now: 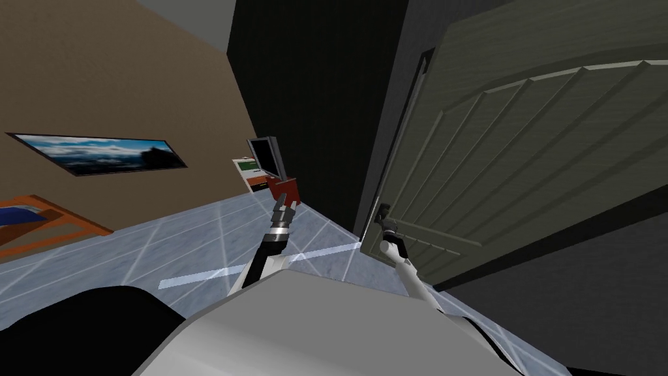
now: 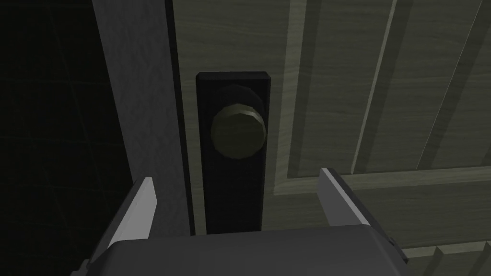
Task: Pull the door open
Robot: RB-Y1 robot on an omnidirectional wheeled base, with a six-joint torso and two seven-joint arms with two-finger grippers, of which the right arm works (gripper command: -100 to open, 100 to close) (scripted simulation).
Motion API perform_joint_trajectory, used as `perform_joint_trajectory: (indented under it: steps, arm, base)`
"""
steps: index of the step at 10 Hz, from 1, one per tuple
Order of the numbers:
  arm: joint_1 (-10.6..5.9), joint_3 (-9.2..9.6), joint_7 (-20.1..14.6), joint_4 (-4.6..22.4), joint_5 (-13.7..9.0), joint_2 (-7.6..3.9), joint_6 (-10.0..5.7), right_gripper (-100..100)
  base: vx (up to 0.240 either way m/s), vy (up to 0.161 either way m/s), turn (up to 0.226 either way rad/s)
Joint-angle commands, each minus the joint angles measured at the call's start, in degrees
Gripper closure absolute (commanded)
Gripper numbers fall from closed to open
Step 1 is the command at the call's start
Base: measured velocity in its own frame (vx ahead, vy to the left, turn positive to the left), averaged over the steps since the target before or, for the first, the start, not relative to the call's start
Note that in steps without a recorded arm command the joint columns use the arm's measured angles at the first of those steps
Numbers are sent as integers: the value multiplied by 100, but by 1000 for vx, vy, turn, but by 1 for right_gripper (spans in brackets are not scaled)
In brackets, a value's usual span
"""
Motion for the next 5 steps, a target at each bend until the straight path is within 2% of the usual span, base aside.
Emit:
perform_joint_trajectory:
  steps: [1,5]
  arm:
    - [-2,-42,-71,29,-22,-86,-6,-100]
    - [80,-119,-257,83,-62,-314,-58,-100]
  base:
    - [192,-38,100]
    - [185,-53,80]
